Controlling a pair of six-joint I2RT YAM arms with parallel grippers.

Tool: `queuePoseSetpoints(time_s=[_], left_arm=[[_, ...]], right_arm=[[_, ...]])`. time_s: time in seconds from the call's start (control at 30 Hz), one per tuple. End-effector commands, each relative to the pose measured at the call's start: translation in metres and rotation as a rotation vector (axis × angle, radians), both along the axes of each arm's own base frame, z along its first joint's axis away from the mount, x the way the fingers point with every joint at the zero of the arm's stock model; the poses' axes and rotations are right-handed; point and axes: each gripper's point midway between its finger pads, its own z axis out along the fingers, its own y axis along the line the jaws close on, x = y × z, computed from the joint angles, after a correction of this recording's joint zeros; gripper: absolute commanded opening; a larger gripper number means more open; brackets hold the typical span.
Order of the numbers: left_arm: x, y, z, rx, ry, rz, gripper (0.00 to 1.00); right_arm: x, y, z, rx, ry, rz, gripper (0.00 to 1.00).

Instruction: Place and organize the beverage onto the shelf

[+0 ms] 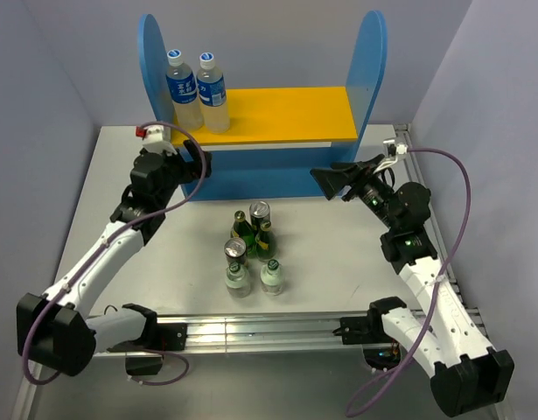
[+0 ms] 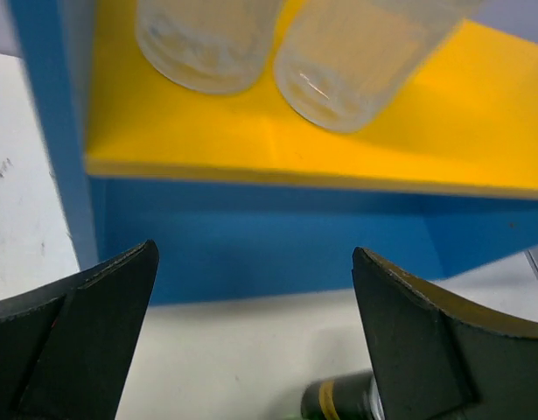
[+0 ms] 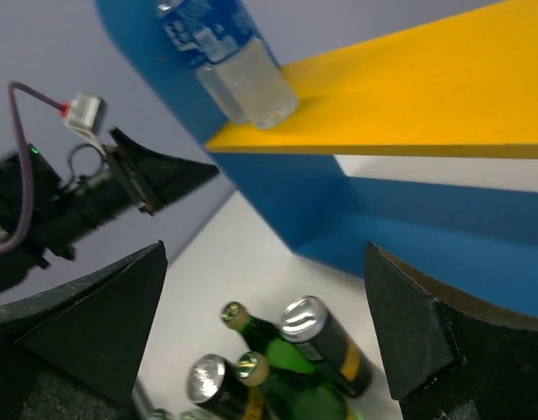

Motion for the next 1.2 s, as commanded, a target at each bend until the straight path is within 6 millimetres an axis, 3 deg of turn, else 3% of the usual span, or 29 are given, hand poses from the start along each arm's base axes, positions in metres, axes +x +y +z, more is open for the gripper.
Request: queuePoseSetpoints(time_s=[0.0, 0.03, 0.1, 0.17, 0.23, 0.27, 0.3, 0.33, 0.37, 0.43, 0.5, 0.53, 0.57, 0.6, 0.63, 0.7, 0.8, 0.83, 1.03, 1.17], left_arm=[[-0.031, -0.001, 0.052, -0.021, -0.11, 0.05, 0.99], [-0.048, -0.01, 0.07, -0.06, -0.171, -0.004, 0.99], [-0.053, -0.006, 0.07, -0.082, -0.228, 0.004, 0.99], [-0.053, -0.007, 0.069, -0.072, -0.239, -0.006, 0.97], [-0.051, -0.002, 0.069, -0.078, -0.192, 0.035, 0.99], [-0.05, 0.005, 0.07, -0.081, -0.188, 0.076, 0.99], [-0.053, 0.02, 0.074, -0.095, -0.208, 0.153, 0.99], [-0.058, 0.022, 0.073, -0.109, -0.208, 0.18, 0.99], [-0.063, 0.024, 0.073, -0.111, -0.206, 0.182, 0.99], [-0.079, 0.015, 0.07, -0.077, -0.171, 0.134, 0.93], [-0.094, 0.022, 0.065, -0.066, -0.148, 0.2, 0.93], [-0.107, 0.006, 0.055, -0.042, -0.12, 0.15, 0.93], [-0.115, 0.004, 0.049, -0.031, -0.101, 0.159, 0.96], [-0.121, 0.0, 0.04, -0.022, -0.074, 0.169, 0.96], [-0.132, -0.015, 0.032, -0.009, -0.051, 0.124, 0.96], [-0.145, -0.024, 0.006, 0.073, 0.026, 0.114, 0.97], [-0.177, -0.043, -0.017, 0.136, 0.073, 0.084, 0.99], [-0.194, -0.058, -0.02, 0.093, 0.077, 0.047, 0.99], [-0.247, -0.094, -0.053, 0.155, 0.12, -0.074, 0.99], [-0.262, -0.106, -0.059, 0.176, 0.133, -0.073, 0.99]], right_arm=[[-0.029, 0.012, 0.028, 0.152, -0.037, 0.116, 1.0], [-0.041, 0.018, 0.027, 0.175, -0.094, 0.188, 1.0], [-0.049, 0.019, 0.022, 0.274, -0.058, 0.224, 1.0], [-0.045, 0.018, 0.017, 0.309, -0.041, 0.212, 1.0], [-0.032, 0.021, 0.011, 0.203, -0.009, 0.159, 0.97], [-0.014, 0.007, 0.008, 0.159, 0.054, 0.001, 0.96], [-0.013, -0.003, 0.012, 0.045, -0.021, -0.098, 0.96], [-0.026, 0.01, 0.021, 0.015, -0.047, -0.097, 0.97], [-0.019, -0.008, 0.014, -0.016, -0.01, -0.259, 0.97], [-0.019, -0.014, 0.008, -0.099, 0.042, -0.36, 0.95], [-0.022, -0.02, -0.004, -0.217, 0.12, -0.479, 0.89], [-0.027, -0.02, -0.01, -0.253, 0.133, -0.513, 0.89], [-0.042, -0.002, -0.019, -0.302, 0.133, -0.465, 0.89], [-0.045, -0.007, -0.025, -0.332, 0.135, -0.532, 0.89], [-0.051, 0.0, -0.032, -0.352, 0.139, -0.521, 0.89], [-0.068, 0.013, -0.052, -0.388, 0.178, -0.505, 0.9], [-0.087, 0.024, -0.08, -0.424, 0.224, -0.456, 0.9], [-0.092, 0.023, -0.092, -0.451, 0.231, -0.444, 0.9], [-0.128, 0.036, -0.119, -0.407, 0.276, -0.31, 0.95], [-0.148, 0.049, -0.123, -0.415, 0.266, -0.253, 0.96]])
